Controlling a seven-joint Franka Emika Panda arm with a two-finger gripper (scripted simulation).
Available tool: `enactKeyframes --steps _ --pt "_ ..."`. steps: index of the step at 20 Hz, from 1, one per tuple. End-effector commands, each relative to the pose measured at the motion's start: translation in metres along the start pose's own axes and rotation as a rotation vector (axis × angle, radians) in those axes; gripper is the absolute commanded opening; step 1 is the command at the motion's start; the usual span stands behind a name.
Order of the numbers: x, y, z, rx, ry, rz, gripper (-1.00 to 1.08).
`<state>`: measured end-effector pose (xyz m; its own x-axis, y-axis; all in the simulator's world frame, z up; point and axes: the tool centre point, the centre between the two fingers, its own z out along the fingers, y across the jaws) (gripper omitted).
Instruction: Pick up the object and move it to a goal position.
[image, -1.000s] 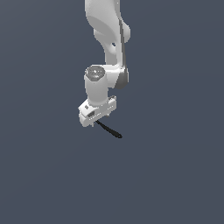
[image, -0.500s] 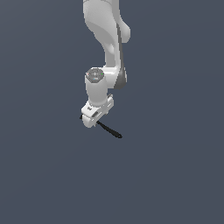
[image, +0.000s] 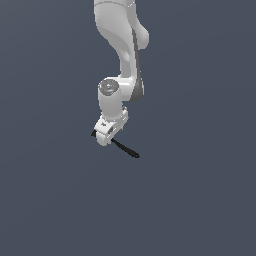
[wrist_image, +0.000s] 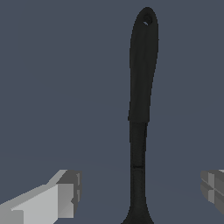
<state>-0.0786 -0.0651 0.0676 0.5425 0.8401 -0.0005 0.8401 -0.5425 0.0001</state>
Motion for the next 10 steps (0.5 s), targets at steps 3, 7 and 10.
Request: enactKeyframes --steps 3,7,10 --pt "0.0 0.0 0.001 0.0 0.0 -0.003 1.0" --pt "0.0 -0.001 0.008 0.0 0.0 -0.004 1.0" --pt "0.0 -0.001 0.019 0.0 0.0 -0.005 1.0"
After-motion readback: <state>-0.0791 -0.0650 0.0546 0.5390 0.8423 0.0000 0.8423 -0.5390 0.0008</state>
